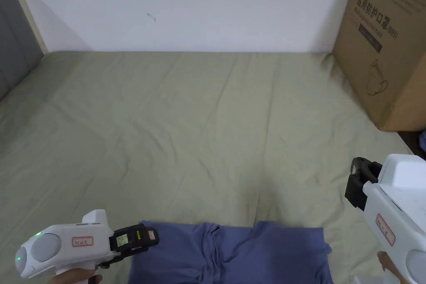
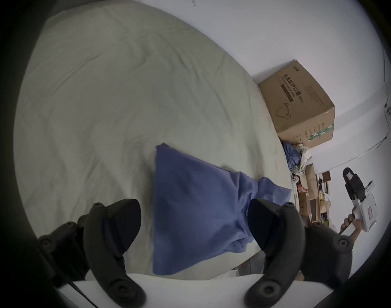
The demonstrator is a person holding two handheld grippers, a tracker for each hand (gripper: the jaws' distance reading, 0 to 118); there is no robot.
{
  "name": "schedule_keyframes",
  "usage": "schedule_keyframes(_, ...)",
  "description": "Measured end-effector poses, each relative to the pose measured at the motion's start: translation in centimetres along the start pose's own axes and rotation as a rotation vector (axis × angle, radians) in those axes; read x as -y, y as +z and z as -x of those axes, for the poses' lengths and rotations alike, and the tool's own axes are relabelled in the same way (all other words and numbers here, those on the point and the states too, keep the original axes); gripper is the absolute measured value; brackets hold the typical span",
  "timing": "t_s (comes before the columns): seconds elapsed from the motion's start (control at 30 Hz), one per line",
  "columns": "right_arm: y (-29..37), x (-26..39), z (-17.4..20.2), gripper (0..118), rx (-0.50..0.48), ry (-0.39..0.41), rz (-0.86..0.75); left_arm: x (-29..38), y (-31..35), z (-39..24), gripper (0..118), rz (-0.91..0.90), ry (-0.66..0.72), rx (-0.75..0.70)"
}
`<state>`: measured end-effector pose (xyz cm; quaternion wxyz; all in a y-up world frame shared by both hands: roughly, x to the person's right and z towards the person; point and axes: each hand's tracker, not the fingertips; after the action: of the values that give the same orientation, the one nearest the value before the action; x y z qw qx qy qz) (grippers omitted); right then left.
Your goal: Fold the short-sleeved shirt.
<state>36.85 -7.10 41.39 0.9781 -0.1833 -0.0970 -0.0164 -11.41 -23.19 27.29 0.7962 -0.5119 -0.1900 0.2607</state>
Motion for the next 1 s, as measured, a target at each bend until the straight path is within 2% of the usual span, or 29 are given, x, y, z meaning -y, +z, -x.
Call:
schedule_keyframes(0.1,-0.3,0.1,0.3,0,-0.006,-0.002,0.012,0.1,-0.8,0.8,101,0.008,0.023,0.016)
schedule_keyframes(0.2,-0.4,0.1,0.6,0,-0.008,0.01,0.019,0.2,-2.2,1.5,86,0.021,0.024,0.025)
schedule_keyframes(0.23,-0.3,0.1,0.6,0,-0.009,0.013,0.021,0.4,-2.5,1.6,86,0.023,0.022,0.024)
schedule_keyframes(0.33,-0.3,0.2,0.6,0,-0.008,0.019,0.024,0.9,-3.9,1.7,51,0.042,-0.017,0.02)
schedule_keyframes(0.4,-0.2,0.2,0.4,0,-0.001,0.021,0.027,1.5,-4.1,1.4,44,0.034,-0.057,-0.003)
schedule_keyframes(0.47,-0.2,0.2,0.2,0,0.003,0.021,0.027,1.7,-3.9,1.3,21,0.023,-0.087,0.006)
schedule_keyframes(0.5,-0.2,0.2,0.2,0,0.005,0.022,0.028,1.7,-3.8,1.2,15,0.025,-0.076,0.013)
schedule_keyframes(0.67,0.0,-0.2,0.2,0,0.01,0.027,0.021,2.0,-2.4,-1.1,10,-0.024,-0.206,-0.049)
schedule_keyframes(0.8,-0.1,-0.5,0.5,0,0.0,0.022,0.011,1.4,0.0,-1.3,8,-0.04,-0.175,-0.029)
schedule_keyframes(1.0,-0.1,-0.6,1.1,0,-0.025,0.019,0.001,-0.4,4.5,-0.8,8,-0.091,-0.222,-0.147)
